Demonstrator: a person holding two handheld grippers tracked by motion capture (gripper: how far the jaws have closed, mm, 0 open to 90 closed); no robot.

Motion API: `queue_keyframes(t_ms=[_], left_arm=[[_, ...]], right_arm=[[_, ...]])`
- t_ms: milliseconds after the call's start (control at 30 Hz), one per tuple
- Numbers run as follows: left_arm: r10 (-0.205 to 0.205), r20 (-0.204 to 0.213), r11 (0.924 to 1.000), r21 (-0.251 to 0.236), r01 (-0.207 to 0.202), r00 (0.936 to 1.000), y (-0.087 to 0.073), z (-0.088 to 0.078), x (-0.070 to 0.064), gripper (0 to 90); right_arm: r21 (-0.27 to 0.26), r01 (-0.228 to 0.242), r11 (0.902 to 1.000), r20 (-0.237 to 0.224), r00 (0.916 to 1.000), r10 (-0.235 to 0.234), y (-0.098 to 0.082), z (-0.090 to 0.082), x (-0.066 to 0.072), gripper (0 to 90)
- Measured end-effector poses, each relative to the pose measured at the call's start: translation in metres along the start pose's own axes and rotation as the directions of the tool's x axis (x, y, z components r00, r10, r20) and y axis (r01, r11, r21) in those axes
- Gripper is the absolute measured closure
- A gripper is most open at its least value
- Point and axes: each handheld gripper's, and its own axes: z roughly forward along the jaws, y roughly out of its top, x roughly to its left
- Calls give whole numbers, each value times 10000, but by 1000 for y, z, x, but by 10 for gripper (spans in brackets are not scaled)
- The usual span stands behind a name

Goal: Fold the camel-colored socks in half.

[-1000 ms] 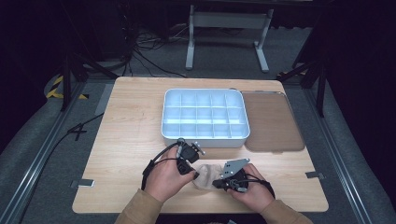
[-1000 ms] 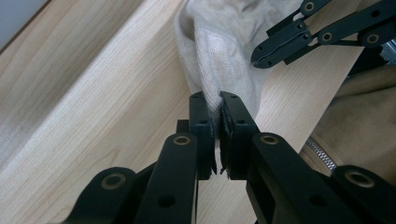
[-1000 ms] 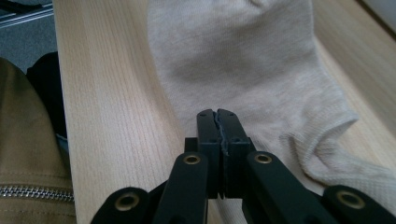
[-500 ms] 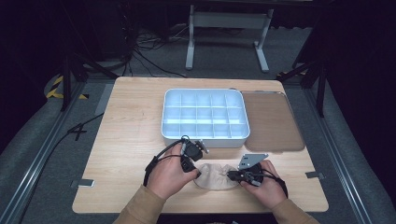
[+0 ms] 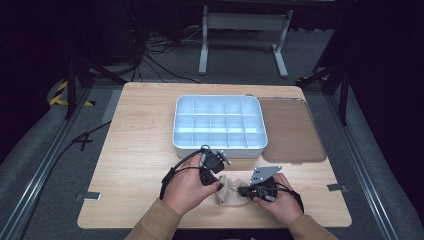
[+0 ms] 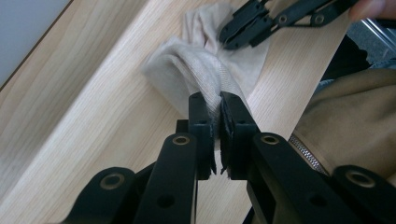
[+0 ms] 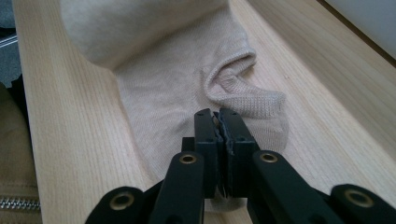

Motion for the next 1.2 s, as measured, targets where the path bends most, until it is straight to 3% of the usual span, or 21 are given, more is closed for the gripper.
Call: queue_keyframes(t_ms=[367,700,1033,1200], left_arm=[[442,176,9990,-42,-441,9989,15,9,-8,842],[955,304,9954,0,-955,9950,28,27,-16,843],[939,558,9952,-313,-922,9940,30,38,-15,842],[1001,488,9949,-178,-994,9938,31,42,-17,840]], right_arm=[[-319,-187,9993,-161,9997,182,-3,1,-1,867],[-564,-394,9976,-241,9990,381,-7,1,-2,867],[-551,-439,9975,-211,9989,428,-7,1,-2,866],[-543,-487,9973,-225,9986,476,-7,1,-2,865]])
